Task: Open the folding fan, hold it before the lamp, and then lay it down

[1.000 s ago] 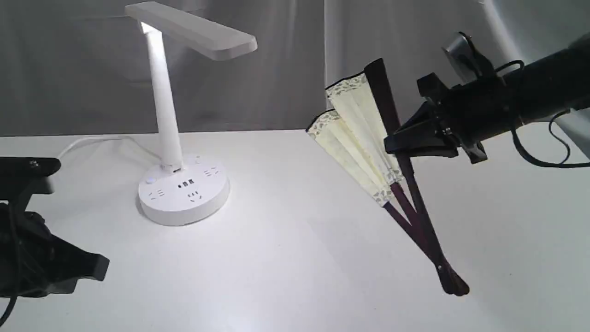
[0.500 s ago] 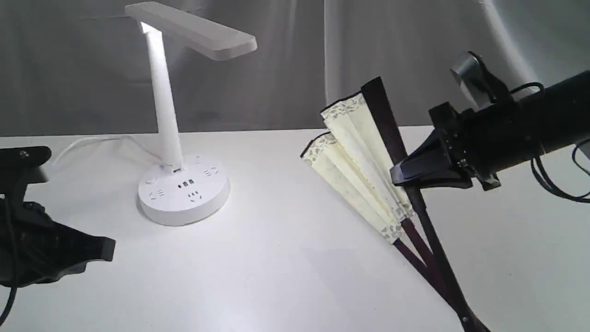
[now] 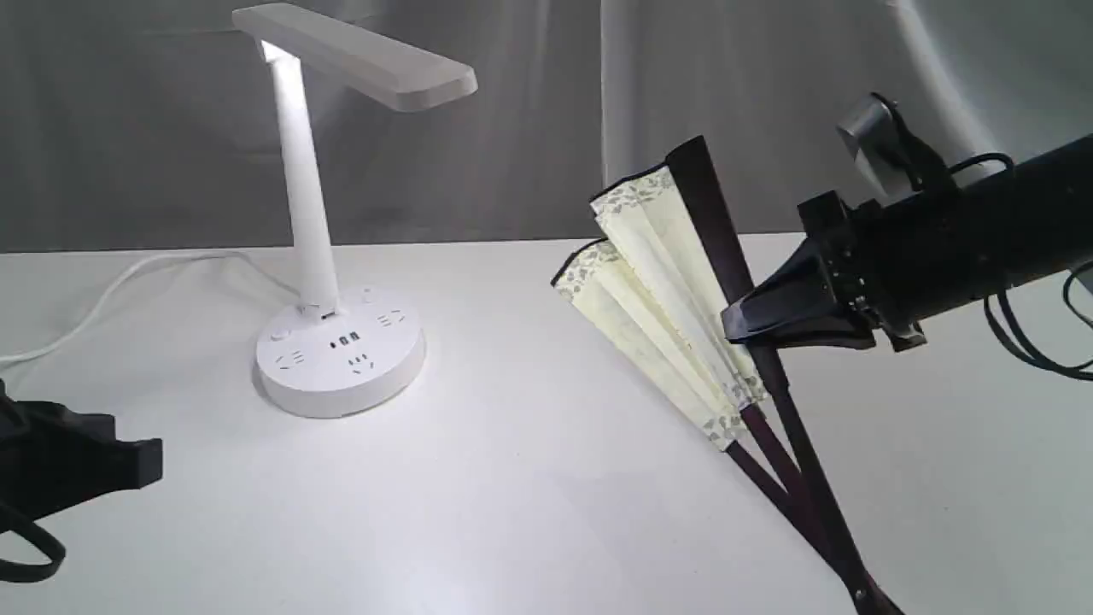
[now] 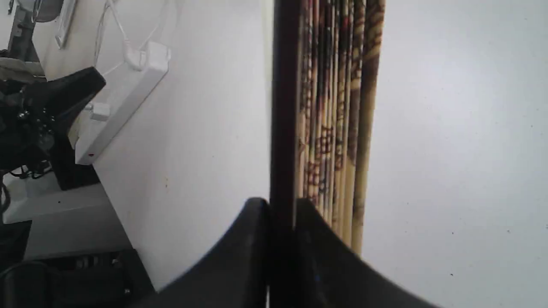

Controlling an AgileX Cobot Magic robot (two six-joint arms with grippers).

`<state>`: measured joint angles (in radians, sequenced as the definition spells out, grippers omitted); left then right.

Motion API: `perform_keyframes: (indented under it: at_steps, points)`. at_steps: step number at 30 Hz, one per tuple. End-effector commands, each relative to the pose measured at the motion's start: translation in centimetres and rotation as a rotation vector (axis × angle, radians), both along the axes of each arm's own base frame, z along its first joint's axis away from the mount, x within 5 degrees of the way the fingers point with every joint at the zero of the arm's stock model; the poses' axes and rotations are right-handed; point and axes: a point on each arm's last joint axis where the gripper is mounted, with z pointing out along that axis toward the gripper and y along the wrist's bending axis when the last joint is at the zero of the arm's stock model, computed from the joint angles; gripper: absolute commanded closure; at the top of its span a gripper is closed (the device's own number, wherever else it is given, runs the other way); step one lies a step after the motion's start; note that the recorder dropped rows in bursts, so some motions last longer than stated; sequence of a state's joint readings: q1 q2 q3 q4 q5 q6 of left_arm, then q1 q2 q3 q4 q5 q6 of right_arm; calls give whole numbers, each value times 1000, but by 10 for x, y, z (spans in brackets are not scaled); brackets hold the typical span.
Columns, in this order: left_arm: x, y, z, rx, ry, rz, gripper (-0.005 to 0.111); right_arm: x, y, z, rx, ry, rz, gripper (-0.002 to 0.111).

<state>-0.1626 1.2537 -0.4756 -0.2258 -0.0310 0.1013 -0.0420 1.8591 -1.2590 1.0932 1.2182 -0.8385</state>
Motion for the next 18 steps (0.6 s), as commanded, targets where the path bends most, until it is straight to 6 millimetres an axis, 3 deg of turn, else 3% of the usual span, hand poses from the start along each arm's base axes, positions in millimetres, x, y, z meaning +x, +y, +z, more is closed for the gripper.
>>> perform_keyframes:
  at_steps: [1, 9, 18]
  points:
    - [0, 1, 4, -3, -92, 17, 107, -1, -1, 5, 20, -23, -5, 108]
    - [4, -1, 11, -83, -190, 40, 107, -1, -1, 5, 19, -29, -1, 108]
    - [5, -20, 23, -275, -290, -102, 107, -1, -1, 5, 17, -36, 3, 108]
